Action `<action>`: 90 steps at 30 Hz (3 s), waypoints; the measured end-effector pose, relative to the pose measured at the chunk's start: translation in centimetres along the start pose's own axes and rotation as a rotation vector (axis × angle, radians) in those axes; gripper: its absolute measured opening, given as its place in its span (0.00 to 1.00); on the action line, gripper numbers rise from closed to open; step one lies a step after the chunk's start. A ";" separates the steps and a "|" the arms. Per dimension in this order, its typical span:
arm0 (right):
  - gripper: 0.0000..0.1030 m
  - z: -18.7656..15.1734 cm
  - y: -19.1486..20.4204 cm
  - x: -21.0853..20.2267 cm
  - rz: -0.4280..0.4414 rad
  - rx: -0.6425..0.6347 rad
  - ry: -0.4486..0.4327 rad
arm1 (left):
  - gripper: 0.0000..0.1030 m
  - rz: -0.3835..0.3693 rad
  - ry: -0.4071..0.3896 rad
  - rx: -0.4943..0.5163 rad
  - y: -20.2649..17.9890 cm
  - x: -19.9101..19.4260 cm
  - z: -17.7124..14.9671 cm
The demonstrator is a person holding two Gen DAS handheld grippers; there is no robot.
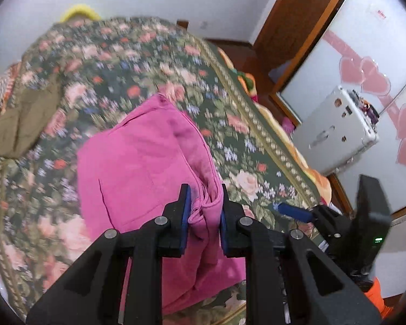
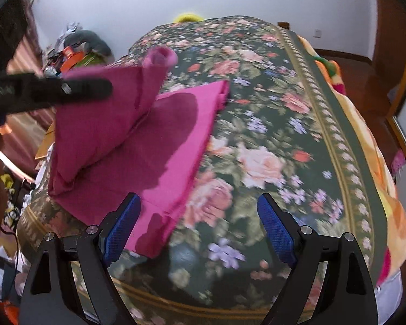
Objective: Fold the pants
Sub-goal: 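Lift the pink trousers' edge with the left gripper and fold it over, then open the left gripper and lay the folded pink trousers down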
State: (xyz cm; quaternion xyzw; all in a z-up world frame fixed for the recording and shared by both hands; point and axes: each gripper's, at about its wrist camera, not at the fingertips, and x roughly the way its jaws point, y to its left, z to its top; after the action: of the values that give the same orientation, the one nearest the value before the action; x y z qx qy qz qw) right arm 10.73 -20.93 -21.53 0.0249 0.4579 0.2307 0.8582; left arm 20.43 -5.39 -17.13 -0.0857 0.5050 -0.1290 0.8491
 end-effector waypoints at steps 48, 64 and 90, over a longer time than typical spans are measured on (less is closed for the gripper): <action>0.88 0.3 -1.1 3.7 0.050 0.016 0.025 | 0.80 0.426 0.186 0.171 12.3 11.7 7.7; 0.88 1.6 -1.8 2.0 -0.037 0.040 0.010 | 0.91 0.564 0.072 0.105 15.5 5.4 0.5; 0.41 -0.5 3.2 3.3 0.042 -0.086 0.034 | 0.91 0.378 0.025 -0.129 16.5 -3.3 -10.4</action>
State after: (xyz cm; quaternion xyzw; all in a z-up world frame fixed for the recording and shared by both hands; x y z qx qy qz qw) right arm 10.73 -16.75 -23.53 -0.0066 0.4614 0.2686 0.8455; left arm 12.01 11.16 -23.89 -0.0418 0.5300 0.0642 0.8445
